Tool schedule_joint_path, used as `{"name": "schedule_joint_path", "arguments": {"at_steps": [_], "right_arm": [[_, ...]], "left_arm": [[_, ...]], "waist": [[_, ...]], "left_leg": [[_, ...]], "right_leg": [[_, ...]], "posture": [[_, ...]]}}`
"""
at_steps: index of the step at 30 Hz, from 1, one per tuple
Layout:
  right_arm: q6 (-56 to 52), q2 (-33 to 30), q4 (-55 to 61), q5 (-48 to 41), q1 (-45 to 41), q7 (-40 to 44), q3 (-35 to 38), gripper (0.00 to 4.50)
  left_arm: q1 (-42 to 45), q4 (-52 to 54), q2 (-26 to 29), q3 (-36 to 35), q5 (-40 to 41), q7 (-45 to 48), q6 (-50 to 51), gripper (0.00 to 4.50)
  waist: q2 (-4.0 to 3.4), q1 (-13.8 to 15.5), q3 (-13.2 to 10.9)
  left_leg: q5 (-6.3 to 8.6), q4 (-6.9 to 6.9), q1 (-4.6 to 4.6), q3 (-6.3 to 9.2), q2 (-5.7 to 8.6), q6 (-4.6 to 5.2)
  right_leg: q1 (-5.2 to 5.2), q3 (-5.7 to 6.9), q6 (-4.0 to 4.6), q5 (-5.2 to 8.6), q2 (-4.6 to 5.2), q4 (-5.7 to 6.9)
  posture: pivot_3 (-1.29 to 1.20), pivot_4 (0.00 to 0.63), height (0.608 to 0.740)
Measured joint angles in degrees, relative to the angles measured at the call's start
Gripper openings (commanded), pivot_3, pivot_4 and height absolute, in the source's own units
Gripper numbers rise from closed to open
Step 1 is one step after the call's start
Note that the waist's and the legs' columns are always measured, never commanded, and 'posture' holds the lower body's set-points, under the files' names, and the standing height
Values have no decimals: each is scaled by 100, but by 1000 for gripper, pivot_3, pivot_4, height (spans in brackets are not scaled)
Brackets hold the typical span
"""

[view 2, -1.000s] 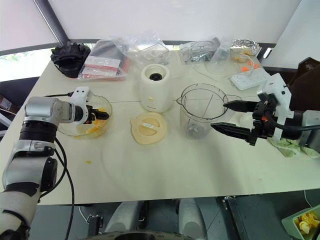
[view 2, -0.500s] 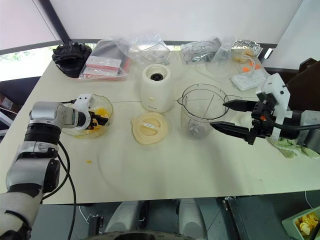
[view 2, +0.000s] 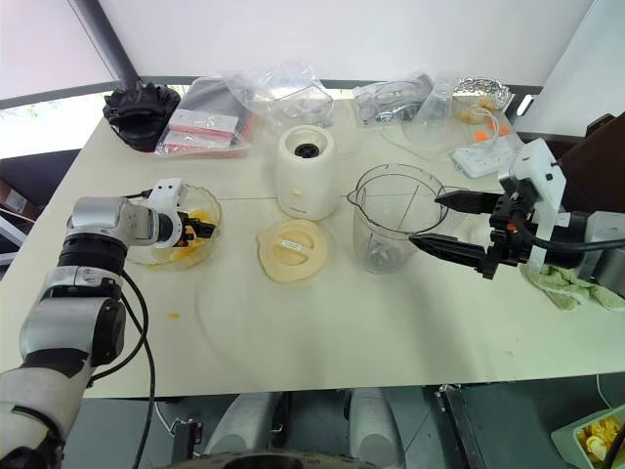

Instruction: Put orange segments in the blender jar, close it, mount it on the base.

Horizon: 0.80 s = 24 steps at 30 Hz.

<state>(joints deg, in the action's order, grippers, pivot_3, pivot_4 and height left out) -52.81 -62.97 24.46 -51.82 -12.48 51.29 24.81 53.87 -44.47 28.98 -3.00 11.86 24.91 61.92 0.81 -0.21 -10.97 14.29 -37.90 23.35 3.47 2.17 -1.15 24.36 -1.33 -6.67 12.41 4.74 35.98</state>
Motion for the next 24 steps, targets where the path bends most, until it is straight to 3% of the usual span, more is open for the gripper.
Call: {"name": "schedule_joint_path", "arguments": {"at_steps": [14, 17, 24], "right_arm": [[73, -1, -34, 103, -130, -7, -154, 4500], [73, -1, -111, 119, -161, 15, -206, 4500], [79, -1, -119, 207, -235, 67, -327, 4500]], "left_arm": [[-58, 200, -16, -73, 6, -9, 299, 2541], [-104, 303, -16, -140, 13, -28, 358, 1726], [-321, 751, -10, -482, 140, -107, 618, 1726]], "waist": [[1, -22, 0], [1, -27, -1], [2, -33, -1]], "left_leg": [[0, 0, 0, 1, 0, 0], [0, 0, 0, 1, 0, 0], [0, 0, 1, 3, 0, 0]], "right_leg": [[0, 1, 0, 0, 0, 1], [0, 0, 0, 0, 0, 1], [1, 0, 0, 0, 0, 1]], "posture": [[0, 150, 740], [0, 150, 740], [0, 150, 740]]}}
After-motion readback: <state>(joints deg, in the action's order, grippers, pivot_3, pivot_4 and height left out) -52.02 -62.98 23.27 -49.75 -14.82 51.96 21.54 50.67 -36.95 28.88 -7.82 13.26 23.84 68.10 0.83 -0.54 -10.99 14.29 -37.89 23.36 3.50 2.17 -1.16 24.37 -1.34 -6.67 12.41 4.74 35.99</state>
